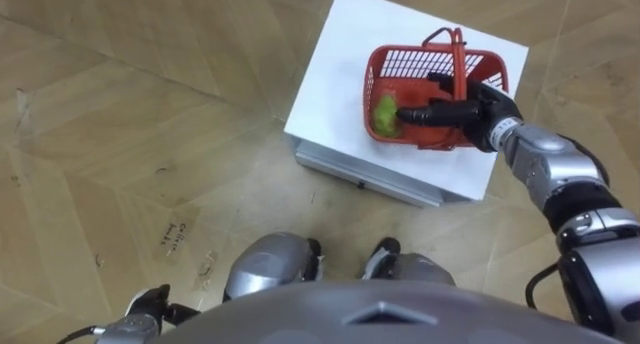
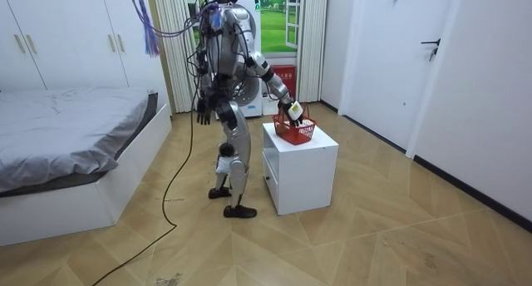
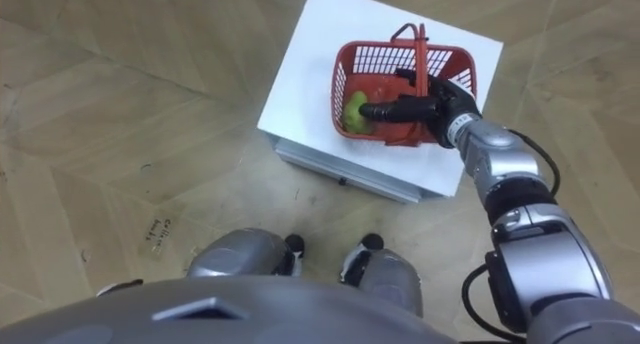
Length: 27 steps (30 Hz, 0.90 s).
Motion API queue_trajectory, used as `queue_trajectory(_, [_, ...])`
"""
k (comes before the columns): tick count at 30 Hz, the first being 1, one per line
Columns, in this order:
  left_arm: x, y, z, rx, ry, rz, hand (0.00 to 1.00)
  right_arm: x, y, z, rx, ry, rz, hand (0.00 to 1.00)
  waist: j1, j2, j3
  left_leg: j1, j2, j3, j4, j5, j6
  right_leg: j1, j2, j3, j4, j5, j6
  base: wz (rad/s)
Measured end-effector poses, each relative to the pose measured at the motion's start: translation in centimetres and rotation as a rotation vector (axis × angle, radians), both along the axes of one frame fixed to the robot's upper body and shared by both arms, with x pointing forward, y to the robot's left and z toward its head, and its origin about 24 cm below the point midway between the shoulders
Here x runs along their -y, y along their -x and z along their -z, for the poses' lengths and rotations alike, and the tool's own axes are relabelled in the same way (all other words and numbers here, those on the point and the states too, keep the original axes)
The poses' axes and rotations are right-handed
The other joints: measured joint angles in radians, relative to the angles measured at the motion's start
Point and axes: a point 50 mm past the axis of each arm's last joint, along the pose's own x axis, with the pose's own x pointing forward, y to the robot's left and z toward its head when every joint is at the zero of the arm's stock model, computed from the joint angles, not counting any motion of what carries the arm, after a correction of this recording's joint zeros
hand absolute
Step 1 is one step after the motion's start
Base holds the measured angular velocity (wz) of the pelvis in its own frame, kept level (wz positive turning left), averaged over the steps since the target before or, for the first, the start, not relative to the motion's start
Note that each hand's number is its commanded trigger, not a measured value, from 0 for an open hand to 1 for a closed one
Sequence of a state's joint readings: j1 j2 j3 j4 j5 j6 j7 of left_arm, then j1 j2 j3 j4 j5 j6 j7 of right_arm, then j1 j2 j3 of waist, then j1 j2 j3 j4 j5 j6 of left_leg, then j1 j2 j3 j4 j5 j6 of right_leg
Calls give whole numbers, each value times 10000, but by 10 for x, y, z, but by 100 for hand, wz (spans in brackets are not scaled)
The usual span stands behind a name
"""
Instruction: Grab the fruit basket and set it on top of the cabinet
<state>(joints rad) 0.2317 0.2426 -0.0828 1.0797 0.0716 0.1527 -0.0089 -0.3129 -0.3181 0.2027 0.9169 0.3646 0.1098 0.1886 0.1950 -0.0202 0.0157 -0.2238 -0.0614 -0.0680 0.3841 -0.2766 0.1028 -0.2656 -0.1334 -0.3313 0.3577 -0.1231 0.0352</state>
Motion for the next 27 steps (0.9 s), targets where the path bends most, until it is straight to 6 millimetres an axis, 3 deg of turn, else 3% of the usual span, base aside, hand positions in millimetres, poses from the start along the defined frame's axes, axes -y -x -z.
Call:
queue_trajectory(3, [1, 1, 0, -16, 35, -17, 0, 2, 0, -1, 40, 220, 176, 0, -91, -115, -31, 80, 0, 6, -74, 2, 4, 98, 21, -2, -150, 0, 1, 0])
queue_trajectory(13, [-1, 4, 0, 41, -326, -344, 0, 16, -10, -22, 1404, 554, 1532, 0, -469, -190, -49, 655, 121, 367, -468, 24, -9, 539, 140, 161, -533, -2, 10, -6])
queue_trajectory(16, [-4, 6, -1, 104, -549, -662, 0, 19, -6, -26, 1755, 489, 1716, 0, -697, -250, -73, 930, 155, 397, -732, 63, -33, 767, 171, 185, -678, -2, 11, -6])
queue_trajectory(22, [-6, 14, -2, 189, -820, -1230, 0, 35, 10, -38, 2630, 740, 2921, 0, -1325, -596, -186, 1716, 232, 744, -1324, 215, -55, 1267, 322, 411, -938, -16, 33, -12])
queue_trajectory(27, [-9, 8, -5, 578, -1121, -1342, 0, 42, 16, -44, 2993, 1034, 3542, 0, -1507, -698, -238, 2031, 312, 1000, -1520, 215, -56, 1520, 498, 610, -1220, 64, 34, -15])
